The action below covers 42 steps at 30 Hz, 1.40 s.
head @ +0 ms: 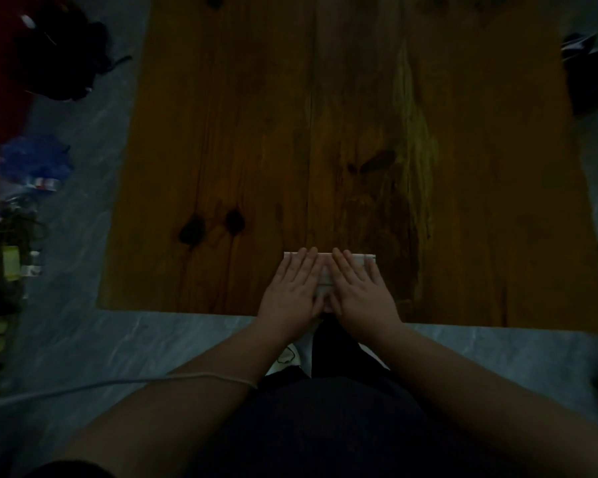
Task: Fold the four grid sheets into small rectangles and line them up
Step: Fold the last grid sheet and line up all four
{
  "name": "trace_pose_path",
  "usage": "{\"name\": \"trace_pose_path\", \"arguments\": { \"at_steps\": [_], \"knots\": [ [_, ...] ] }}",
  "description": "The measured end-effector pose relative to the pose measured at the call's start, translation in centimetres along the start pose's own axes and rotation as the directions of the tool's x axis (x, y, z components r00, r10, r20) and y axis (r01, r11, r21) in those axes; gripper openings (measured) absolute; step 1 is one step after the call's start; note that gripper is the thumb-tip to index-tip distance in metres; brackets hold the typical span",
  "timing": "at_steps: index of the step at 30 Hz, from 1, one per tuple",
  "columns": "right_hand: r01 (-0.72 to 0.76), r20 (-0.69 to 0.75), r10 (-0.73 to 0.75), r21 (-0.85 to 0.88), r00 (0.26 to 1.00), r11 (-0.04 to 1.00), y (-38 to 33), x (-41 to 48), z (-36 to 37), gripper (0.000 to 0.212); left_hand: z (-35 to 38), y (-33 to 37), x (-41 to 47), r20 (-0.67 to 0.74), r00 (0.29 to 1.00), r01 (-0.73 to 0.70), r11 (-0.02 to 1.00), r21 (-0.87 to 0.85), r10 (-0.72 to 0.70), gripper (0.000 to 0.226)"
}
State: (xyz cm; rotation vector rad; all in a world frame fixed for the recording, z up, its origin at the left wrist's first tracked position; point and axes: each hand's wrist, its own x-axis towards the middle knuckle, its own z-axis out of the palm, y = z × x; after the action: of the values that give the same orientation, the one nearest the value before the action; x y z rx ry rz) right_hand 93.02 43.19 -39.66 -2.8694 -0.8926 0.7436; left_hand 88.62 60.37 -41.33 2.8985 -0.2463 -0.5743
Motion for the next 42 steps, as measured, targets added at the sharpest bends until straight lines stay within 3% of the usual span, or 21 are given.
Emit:
{"name": "trace_pose_path", "arguments": {
  "at_steps": [10,16,20,23,27,32,36,39,42],
  "knots": [
    [-0.146,-0.035,0.148,0.067,0.988,0.987,3.6,-2.3,-0.3,0.068,0.1,-3.3,-2.0,-0.018,0.995,0.094,0.994,-0.047,-0.095,0.072],
    [-0.036,-0.138,0.055,0.136,0.989,0.990,1.4,0.7,-3.6,0.058,-0.1,-2.7,-1.7,-0.058,0.992,0.113,0.993,0.021,-0.112,0.073],
    [-0.065,-0.052,0.070,0.094,0.996,0.993,0.5,3.4,-5.3,0.056,-0.5,-2.5,-1.7,-0.070,0.987,0.146,0.989,-0.022,-0.147,0.074],
    [-0.130,0.060,0.124,0.110,0.990,0.985,0.8,4.4,-6.1,0.042,-0.8,-2.3,-1.7,-0.094,0.980,0.171,0.983,-0.067,-0.177,0.078],
    [-0.254,0.228,0.185,0.320,0.956,0.913,1.5,4.4,-6.5,0.017,-1.3,-2.0,-1.8,-0.114,0.973,0.180,0.969,-0.170,-0.201,0.082],
    [-0.291,0.177,0.237,0.432,0.955,0.853,1.4,3.0,-6.1,0.022,-1.3,-1.9,-1.9,-0.126,0.970,0.180,0.963,-0.202,-0.208,0.083],
    [-0.277,0.074,0.267,0.261,0.961,0.925,0.3,1.7,-4.6,0.042,-0.9,-1.8,-1.9,-0.155,0.974,0.130,0.968,-0.215,-0.165,0.079],
    [-0.365,0.139,0.338,0.388,0.931,0.846,0.0,1.3,-4.1,0.031,-1.2,-1.5,-2.1,-0.154,0.971,0.137,0.957,-0.256,-0.181,0.081],
    [-0.374,0.205,0.314,0.448,0.927,0.812,-0.1,1.1,-4.4,0.016,-2.0,-1.2,-2.2,-0.160,0.968,0.158,0.965,-0.210,-0.194,0.087]
  ]
}}
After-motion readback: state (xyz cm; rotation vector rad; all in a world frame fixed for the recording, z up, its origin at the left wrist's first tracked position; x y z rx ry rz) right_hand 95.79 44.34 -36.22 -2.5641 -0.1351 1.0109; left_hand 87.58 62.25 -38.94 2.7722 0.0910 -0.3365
